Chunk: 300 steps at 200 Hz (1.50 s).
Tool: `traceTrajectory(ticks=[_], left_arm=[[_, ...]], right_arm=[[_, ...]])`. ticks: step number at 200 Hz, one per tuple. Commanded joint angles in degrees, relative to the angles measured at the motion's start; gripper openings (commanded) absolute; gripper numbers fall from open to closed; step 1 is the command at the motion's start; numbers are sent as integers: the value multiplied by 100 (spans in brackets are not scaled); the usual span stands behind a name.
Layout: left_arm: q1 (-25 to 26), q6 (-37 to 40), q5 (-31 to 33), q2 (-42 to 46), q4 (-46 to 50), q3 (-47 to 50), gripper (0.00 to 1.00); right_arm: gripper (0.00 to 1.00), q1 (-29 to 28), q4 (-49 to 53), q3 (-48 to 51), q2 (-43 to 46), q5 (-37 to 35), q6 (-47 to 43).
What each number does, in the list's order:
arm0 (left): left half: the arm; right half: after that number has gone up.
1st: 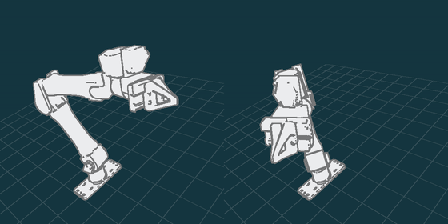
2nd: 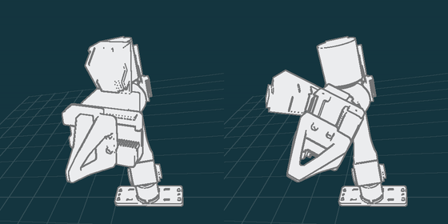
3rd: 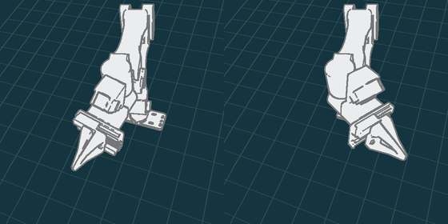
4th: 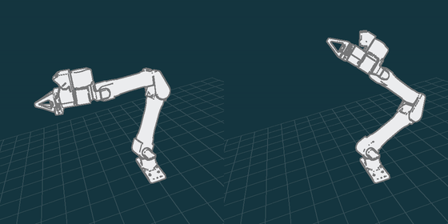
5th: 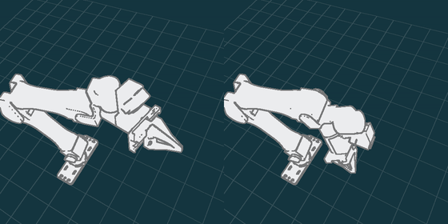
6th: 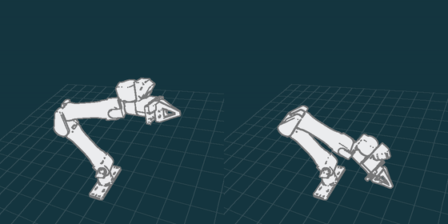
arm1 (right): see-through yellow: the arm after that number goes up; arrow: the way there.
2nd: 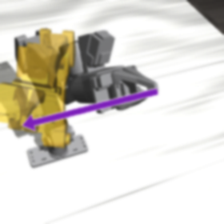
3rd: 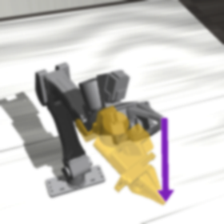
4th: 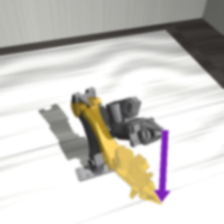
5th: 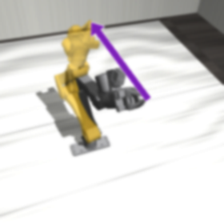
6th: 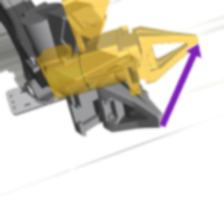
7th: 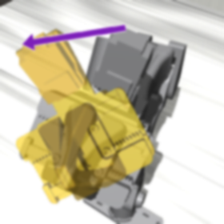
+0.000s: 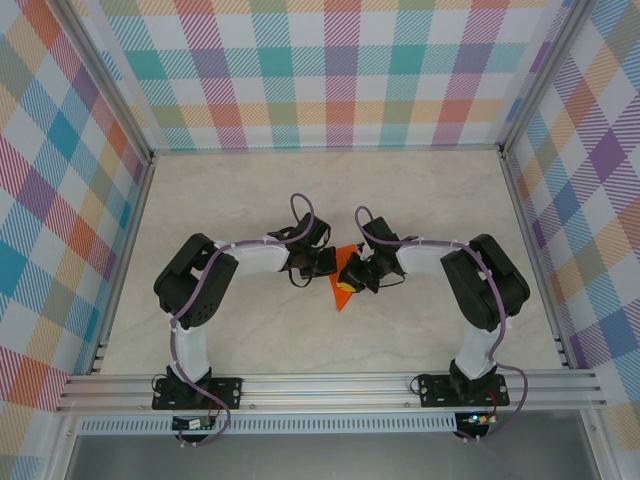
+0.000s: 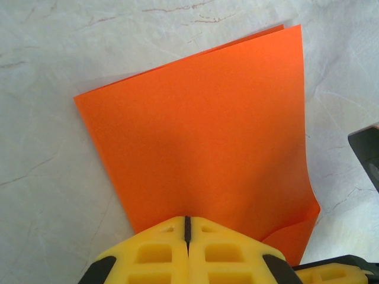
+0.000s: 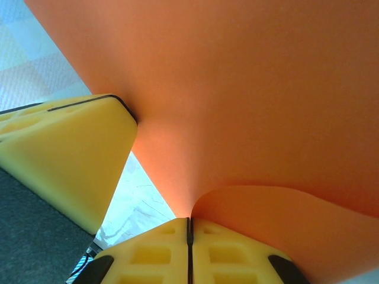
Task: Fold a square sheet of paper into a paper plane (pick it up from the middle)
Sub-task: Third fold the triangle at the center of the table.
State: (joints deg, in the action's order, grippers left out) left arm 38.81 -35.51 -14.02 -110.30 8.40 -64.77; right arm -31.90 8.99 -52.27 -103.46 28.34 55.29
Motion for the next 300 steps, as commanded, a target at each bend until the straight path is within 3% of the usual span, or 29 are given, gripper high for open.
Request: traceTrajectory(ticks=[1,132,192,247,300], left_arm=[[-31,44,-17,-220,255,44,1],[-31,27,-22,-146,300,5,2],[-127,-252,339,410,574,-21,4],[-181,-261,-86,52,443,-30,2],[-181,-159,-165,-200,543,-163,1]], right_arm=[[8,-14,-48,76,-100,-83,52],[9,-18,0,181,-226,-118,26],[17,-18,35,239,-351,-149,-62],[9,-19,-89,244,-265,-66,-243],[10,-18,-213,224,-134,19,-431]])
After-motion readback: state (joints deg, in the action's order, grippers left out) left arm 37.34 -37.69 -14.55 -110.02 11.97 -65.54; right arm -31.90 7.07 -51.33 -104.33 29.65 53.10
